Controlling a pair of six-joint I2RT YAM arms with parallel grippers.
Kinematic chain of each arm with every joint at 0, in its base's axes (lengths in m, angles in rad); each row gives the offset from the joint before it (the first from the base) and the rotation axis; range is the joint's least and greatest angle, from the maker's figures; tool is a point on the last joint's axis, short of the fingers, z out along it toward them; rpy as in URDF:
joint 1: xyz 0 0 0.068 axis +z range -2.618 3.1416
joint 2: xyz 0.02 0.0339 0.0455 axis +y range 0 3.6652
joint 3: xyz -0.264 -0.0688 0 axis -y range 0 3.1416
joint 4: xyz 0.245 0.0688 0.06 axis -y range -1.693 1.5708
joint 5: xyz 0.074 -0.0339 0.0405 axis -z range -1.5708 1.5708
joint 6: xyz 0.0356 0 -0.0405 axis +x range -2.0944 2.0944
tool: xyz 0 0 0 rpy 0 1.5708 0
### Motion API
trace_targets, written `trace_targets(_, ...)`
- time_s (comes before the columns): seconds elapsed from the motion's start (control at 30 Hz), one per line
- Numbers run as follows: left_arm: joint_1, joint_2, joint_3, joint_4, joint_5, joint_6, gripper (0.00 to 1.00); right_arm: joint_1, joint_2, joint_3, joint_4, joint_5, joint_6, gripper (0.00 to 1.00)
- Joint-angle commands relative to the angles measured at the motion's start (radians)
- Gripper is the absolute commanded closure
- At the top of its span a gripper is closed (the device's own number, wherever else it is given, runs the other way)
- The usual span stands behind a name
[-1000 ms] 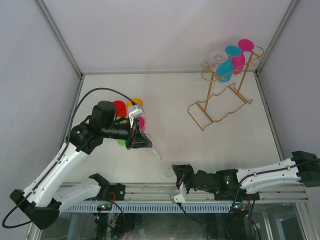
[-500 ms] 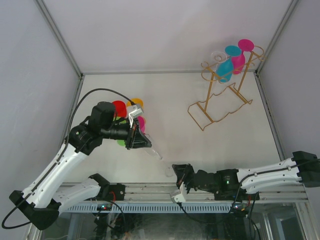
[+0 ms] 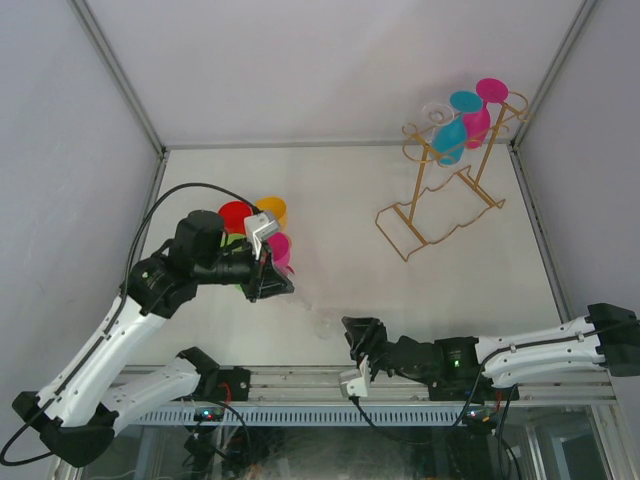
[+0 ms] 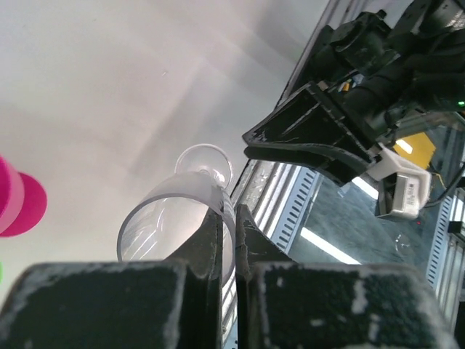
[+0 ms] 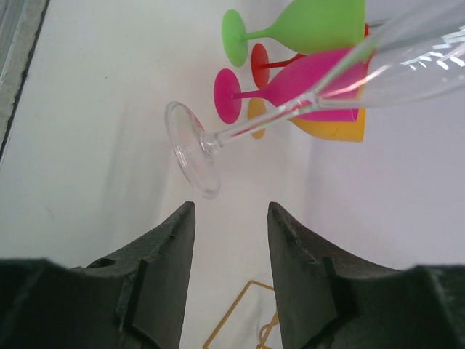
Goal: Take the wine glass off the wine glass rack
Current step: Place the wine glass at the center of the board.
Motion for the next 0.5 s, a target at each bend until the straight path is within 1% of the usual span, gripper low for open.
trace_targets(0.0, 0.002, -0.017, 0.077, -0.049, -0.105, 0.026, 1.0, -0.006, -0.009, 0.019, 0.111, 0.036, 0.059, 0.55)
trace_targets(0.13, 0.002, -0.004, 0.093, -0.132, -0.208, 0.022, 1.0, -0.007, -0.02, 0.017, 0.195, 0.093, 0.099, 0.54)
trace_targets(0.27, -0.002, -0.008, 0.101, -0.17, -0.339, -0.04, 1.0, -0.043, -0.021, 0.01, 0.34, 0.202, 0.189, 0.52)
trace_targets(0.37, -0.006, -0.021, 0.096, -0.173, -0.472, -0.098, 1.0, -0.086, -0.037, 0.015, 0.411, 0.239, 0.325, 0.49)
trace_targets(0.47, -0.009, -0.016, 0.086, -0.202, -0.585, -0.116, 1.0, -0.14, -0.067, 0.027, 0.464, 0.287, 0.549, 0.42)
